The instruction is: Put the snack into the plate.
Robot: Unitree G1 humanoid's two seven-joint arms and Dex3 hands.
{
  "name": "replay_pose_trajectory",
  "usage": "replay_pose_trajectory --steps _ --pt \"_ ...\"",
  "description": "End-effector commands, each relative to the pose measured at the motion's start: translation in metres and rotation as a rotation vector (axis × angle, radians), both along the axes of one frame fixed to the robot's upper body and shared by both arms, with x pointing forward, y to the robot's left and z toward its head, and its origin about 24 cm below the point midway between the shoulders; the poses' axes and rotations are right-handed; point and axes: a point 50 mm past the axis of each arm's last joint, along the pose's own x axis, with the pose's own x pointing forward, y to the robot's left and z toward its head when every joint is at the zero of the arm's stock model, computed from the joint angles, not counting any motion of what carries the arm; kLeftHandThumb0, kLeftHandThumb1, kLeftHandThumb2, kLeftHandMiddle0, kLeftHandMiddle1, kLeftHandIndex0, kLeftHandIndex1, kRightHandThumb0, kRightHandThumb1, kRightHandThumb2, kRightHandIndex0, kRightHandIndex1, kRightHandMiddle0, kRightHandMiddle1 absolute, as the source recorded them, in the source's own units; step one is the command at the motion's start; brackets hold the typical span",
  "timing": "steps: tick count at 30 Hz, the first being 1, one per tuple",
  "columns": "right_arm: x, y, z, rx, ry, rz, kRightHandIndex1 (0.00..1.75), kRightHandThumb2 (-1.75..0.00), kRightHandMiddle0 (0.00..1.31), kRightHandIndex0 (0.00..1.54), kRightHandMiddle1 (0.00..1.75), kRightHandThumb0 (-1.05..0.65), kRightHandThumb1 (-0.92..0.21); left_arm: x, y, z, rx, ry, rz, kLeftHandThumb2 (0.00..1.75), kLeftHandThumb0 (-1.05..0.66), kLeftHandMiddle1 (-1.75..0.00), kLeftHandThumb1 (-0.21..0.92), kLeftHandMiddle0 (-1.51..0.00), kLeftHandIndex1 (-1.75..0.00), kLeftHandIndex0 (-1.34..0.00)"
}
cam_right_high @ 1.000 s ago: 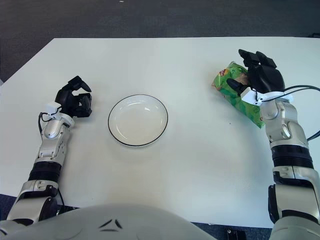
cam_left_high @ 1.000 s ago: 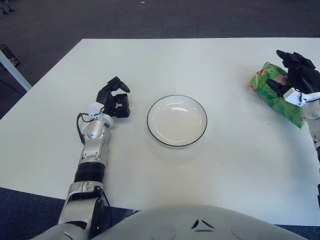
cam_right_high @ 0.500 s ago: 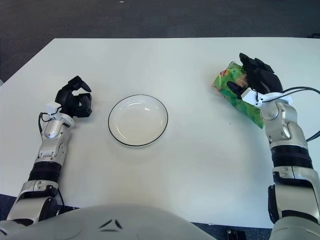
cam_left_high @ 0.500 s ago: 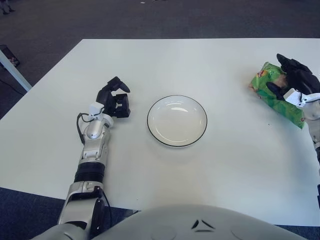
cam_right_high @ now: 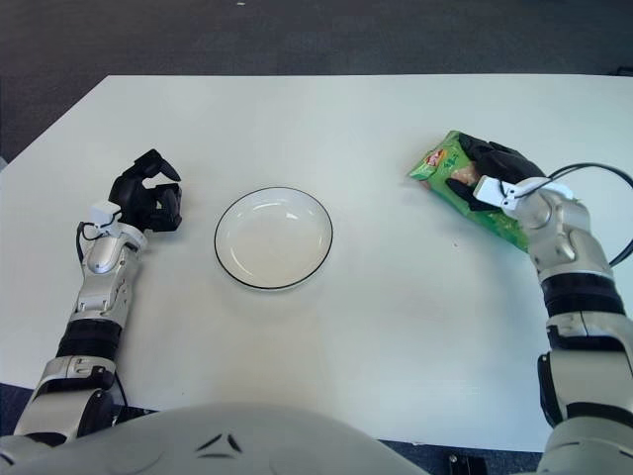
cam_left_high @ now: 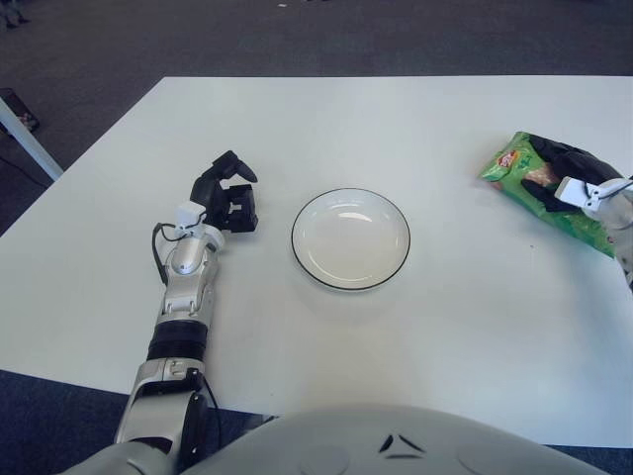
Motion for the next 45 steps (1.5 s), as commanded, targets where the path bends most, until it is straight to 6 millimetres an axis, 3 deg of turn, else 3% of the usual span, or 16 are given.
replay_pose_trajectory --steps 1,12,17,20,24,25,26,28,30,32,34,37,41,45 --pt "-0.002 -0.009 -0.014 -0.093 0.211 -0.026 0.00 -1.05 0.00 0.00 0.00 -1.05 -0.92 -0.049 -0.007 -0.076 -0.104 0.280 0.060 1.46 -0.53 -1.75 0.20 -1.36 -1.75 -0.71" --pt "0.002 -0.012 -0.015 -0.174 0.235 -0.031 0.00 -0.98 0.02 0.00 0.01 -1.05 -0.92 -0.049 -0.006 -0.073 -0.085 0.257 0.070 1.46 -0.53 -1.75 0.20 -1.37 -1.75 -0.71" --pt "0.005 -0.013 -0.013 -0.166 0.115 -0.077 0.03 -0.83 0.00 0.01 0.46 -0.97 -0.92 -0.049 -0.005 -0.073 -0.084 0.252 0.070 1.46 -0.53 -1.75 0.20 -1.37 -1.75 -0.71" --pt "0.005 -0.012 -0.012 -0.159 0.041 -0.094 0.33 -0.68 0.00 0.00 0.85 -0.83 -0.92 -0.049 -0.005 -0.073 -0.084 0.252 0.068 1.45 -0.53 -1.75 0.21 -1.37 -1.75 -0.71" --pt "0.006 -0.012 -0.012 -0.156 -0.055 -0.118 0.71 -0.68 0.02 0.00 1.25 -0.70 -0.84 -0.049 -0.005 -0.073 -0.084 0.254 0.069 1.45 -0.53 -1.75 0.21 -1.37 -1.75 -0.71" --pt "0.007 -0.012 -0.011 -0.161 -0.102 -0.131 1.06 -0.70 0.14 0.00 1.40 -0.59 -0.79 -0.049 -0.005 -0.073 -0.084 0.253 0.071 1.45 -0.53 -1.75 0.21 -1.37 -1.75 -0.70" --pt "0.007 -0.012 -0.011 -0.164 -0.133 -0.139 1.31 -0.76 0.23 0.00 1.51 -0.51 -0.74 -0.049 -0.006 -0.073 -0.083 0.252 0.072 1.45 -0.52 -1.75 0.21 -1.37 -1.75 -0.70" --pt "0.008 -0.010 -0.010 -0.158 -0.179 -0.157 1.52 -0.81 0.31 0.00 1.60 -0.45 -0.69 -0.049 -0.006 -0.073 -0.083 0.253 0.072 1.45 -0.52 -1.75 0.21 -1.37 -1.75 -0.70" --pt "0.011 -0.004 -0.007 -0.140 -0.223 -0.169 1.63 -0.89 0.43 0.10 1.58 -0.23 -0.63 -0.048 -0.006 -0.073 -0.083 0.254 0.071 1.44 -0.52 -1.75 0.22 -1.38 -1.75 -0.70" --pt "0.012 0.007 -0.003 -0.119 -0.270 -0.168 1.69 -1.03 0.49 0.19 1.63 -0.12 -0.53 -0.048 -0.006 -0.073 -0.084 0.256 0.071 1.44 -0.52 -1.75 0.22 -1.38 -1.75 -0.70" --pt "0.011 0.016 0.001 -0.088 -0.336 -0.164 1.57 -1.26 0.61 0.48 1.70 -0.05 -0.31 -0.048 -0.006 -0.073 -0.084 0.255 0.071 1.44 -0.52 -1.75 0.22 -1.38 -1.75 -0.70" --pt "0.009 0.018 0.001 -0.031 -0.388 -0.155 1.41 -1.40 0.70 0.71 1.73 -0.01 -0.15 -0.048 -0.006 -0.073 -0.088 0.257 0.068 1.44 -0.52 -1.75 0.22 -1.37 -1.75 -0.70" --pt "0.014 0.015 -0.006 0.040 -0.391 -0.158 1.31 -1.47 0.75 0.86 1.74 0.00 -0.06 -0.047 -0.006 -0.073 -0.090 0.257 0.069 1.44 -0.52 -1.75 0.22 -1.37 -1.75 -0.70" --pt "0.013 0.025 -0.004 0.091 -0.445 -0.115 1.37 -1.55 0.71 0.92 1.75 0.00 0.00 -0.047 -0.007 -0.073 -0.092 0.258 0.069 1.44 -0.52 -1.75 0.22 -1.37 -1.75 -0.70"
